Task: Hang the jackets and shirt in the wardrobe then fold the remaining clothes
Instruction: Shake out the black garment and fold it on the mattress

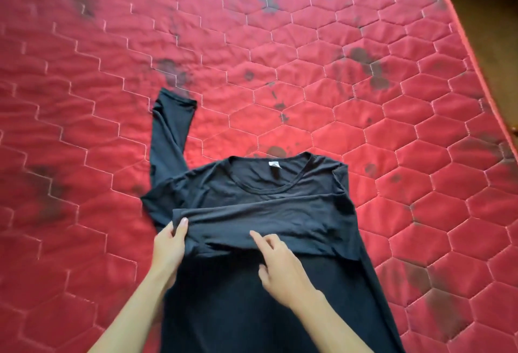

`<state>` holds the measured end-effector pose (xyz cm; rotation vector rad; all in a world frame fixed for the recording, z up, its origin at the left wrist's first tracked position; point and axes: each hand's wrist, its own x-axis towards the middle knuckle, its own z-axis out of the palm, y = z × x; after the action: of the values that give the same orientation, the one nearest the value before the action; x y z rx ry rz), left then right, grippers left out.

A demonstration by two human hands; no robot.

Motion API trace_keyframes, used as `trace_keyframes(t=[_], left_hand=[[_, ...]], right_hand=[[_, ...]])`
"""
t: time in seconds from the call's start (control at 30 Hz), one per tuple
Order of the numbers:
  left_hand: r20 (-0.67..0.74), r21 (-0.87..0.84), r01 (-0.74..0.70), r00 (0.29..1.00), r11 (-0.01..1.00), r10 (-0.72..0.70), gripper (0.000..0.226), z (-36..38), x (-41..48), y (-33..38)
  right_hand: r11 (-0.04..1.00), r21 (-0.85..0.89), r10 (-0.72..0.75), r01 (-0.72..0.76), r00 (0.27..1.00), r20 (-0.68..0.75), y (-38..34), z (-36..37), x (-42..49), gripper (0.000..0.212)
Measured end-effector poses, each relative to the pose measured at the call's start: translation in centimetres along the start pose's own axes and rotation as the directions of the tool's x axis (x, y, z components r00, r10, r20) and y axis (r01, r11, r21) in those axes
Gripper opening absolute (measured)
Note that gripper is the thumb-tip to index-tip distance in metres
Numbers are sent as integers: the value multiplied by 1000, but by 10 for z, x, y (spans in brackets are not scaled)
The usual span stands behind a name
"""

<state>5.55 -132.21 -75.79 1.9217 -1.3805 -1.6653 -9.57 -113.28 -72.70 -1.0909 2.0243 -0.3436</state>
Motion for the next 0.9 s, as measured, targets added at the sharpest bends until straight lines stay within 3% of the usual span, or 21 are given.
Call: trace_keyframes(t=[0.1,0.23,0.33,0.4,0.47,0.53,0.6,0.63,0.67,0.73,0.83,0.9], left_hand=[[16,117,35,999,992,-38,16,-17,16,-21],[-36,195,42,999,980,-36,13,-27,28,-30],[-150,306,-52,983,950,102,10,-34,27,-11],[-174,423,-118,962,898,209,6,-41,29,2],[-121,490,-208,945,846,303,10,-45,33,15],[-22,533,-316,922,785,386,12,-43,35,24],[76,540,-426,884,726,462,14,-31,31,33],[118,529,-480,859,700,499,15,-21,28,35],[166,511,-536,828,671,535,16,-7,23,38],[292,466,-653,750,596,593,19,26,10,37],[501,477,-737,676,479,540,21,74,-4,19],[561,515,-728,685,452,464,27,92,-7,5]], right_hand=[[996,-57,75,-71,994,75,4,6,5,72],[988,-72,136,-134,990,32,14,8,13,67],[991,-12,134,-136,986,-99,18,7,20,53],[983,75,180,-166,944,-275,20,0,29,43],[956,204,285,-209,816,-502,24,-19,37,36],[909,315,416,-272,627,-659,37,-47,42,33],[841,389,535,-375,476,-698,58,-77,46,37],[794,397,594,-461,443,-672,68,-90,49,45],[751,363,630,-551,436,-643,79,-102,51,55],[716,237,647,-657,496,-579,95,-123,58,63],[687,135,699,-714,600,-389,114,-146,69,37],[659,145,732,-738,586,-348,127,-160,69,23]])
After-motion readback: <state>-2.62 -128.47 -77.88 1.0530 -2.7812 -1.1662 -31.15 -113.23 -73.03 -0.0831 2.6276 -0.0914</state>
